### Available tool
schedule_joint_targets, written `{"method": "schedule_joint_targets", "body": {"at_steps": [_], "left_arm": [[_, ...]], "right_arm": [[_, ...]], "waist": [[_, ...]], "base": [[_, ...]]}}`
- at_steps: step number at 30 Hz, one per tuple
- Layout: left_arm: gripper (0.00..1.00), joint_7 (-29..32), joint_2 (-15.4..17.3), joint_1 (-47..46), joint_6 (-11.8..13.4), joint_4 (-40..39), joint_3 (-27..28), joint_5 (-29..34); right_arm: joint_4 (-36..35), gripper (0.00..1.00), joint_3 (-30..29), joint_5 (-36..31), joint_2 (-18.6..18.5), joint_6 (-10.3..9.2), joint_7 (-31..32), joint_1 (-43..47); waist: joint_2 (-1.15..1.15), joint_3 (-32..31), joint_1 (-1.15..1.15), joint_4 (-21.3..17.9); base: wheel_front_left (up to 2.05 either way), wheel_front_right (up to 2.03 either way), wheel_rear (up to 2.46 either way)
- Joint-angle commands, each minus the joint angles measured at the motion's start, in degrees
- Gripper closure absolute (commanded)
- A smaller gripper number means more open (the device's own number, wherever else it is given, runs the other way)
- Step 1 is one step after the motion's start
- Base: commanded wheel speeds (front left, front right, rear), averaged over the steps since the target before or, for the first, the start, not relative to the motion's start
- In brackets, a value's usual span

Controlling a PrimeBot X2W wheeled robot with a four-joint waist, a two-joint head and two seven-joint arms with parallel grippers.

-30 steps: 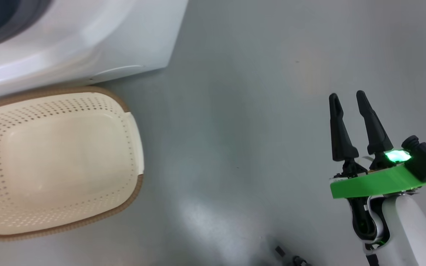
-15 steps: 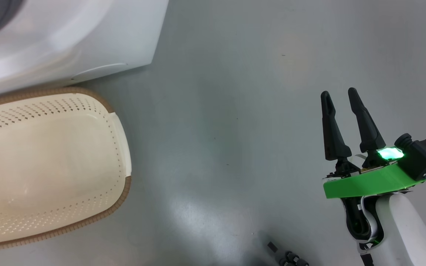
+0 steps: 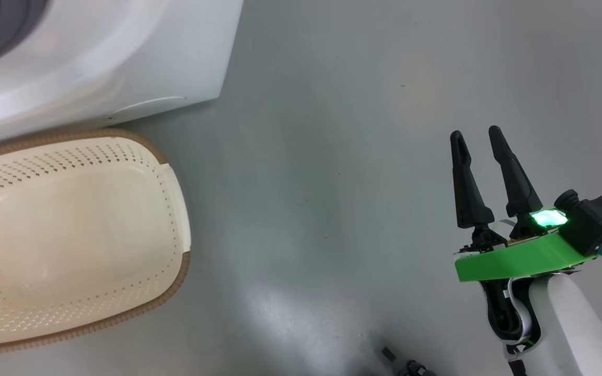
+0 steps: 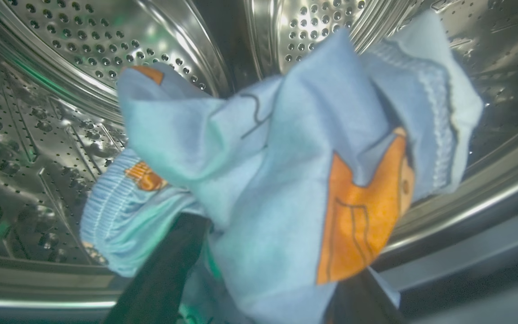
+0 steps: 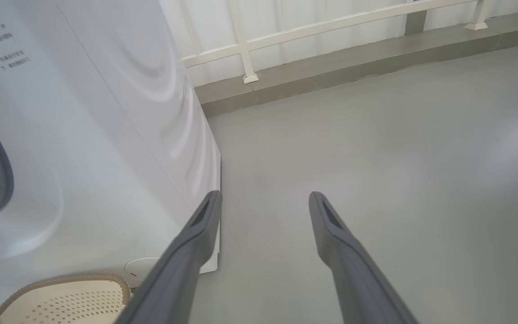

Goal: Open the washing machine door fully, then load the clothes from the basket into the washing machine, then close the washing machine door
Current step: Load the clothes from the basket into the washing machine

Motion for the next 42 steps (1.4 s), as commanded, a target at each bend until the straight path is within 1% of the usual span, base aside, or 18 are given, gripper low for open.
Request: {"method": "schedule_joint_targets", "body": {"at_steps": [1,6,11,15,21,32,33,38,42], "left_arm": [[0.0,0.1,2.5,-0.9,-0.2,-0.9,0.1,-0.6],[0.0,-1.3,2.0,-0.2,-0.4,-0.1,-0.5,-1.7],[0.0,-2.6,0.7,0.9,-0.4,0.2,-1.6,-3.3],[0.0,-3.4,-0.4,1.9,-0.4,0.0,-3.0,-5.3],[0.0,-4.4,-1.1,4.3,-0.4,-1.7,-5.5,-9.2],[0.0,-5.4,-1.5,11.5,-0.4,-8.3,-8.5,-17.0],[0.0,-5.4,-1.5,11.5,-0.4,-8.3,-8.5,-17.0],[0.0,-5.5,-1.6,15.7,-0.4,-13.3,-8.2,-18.7],[0.0,-5.5,-2.1,20.2,-0.4,-17.7,-7.0,-18.5]], "right_arm": [[-1.1,0.0,1.0,0.4,-0.5,0.32,-0.4,1.2],[-1.1,0.0,0.9,0.3,-0.6,0.32,-0.4,1.3],[-1.2,0.0,0.7,0.2,-1.0,0.32,-0.4,1.3],[-1.2,0.0,0.4,0.1,-1.4,0.32,-0.4,1.5],[-1.3,0.0,0.0,0.0,-1.9,0.32,-0.4,2.0],[-1.2,0.0,-0.4,-0.2,-3.0,0.32,-0.4,3.0],[-1.2,0.0,-0.4,-0.2,-3.0,0.32,-0.4,3.0],[-1.1,0.0,-0.7,-0.2,-3.5,0.32,-0.4,3.4],[-0.8,0.0,-0.9,-0.2,-4.0,0.32,-0.4,4.0]], "waist": [[0.0,-0.1,0.0,0.2],[0.0,-0.8,0.0,0.9],[0.0,-1.7,0.0,1.9],[0.0,-2.5,0.0,2.7],[0.0,-3.8,0.0,4.0],[0.0,-7.1,0.0,6.3],[0.0,-7.1,0.0,6.3],[0.0,-8.7,0.0,7.2],[0.0,-10.4,0.0,7.8]], "base": [[0.0,0.0,0.0],[0.0,0.0,0.0],[0.0,0.0,0.0],[0.0,0.0,0.0],[0.0,0.0,0.0],[0.0,0.0,0.0],[0.0,0.0,0.0],[0.0,0.0,0.0],[0.0,0.0,0.0]]}}
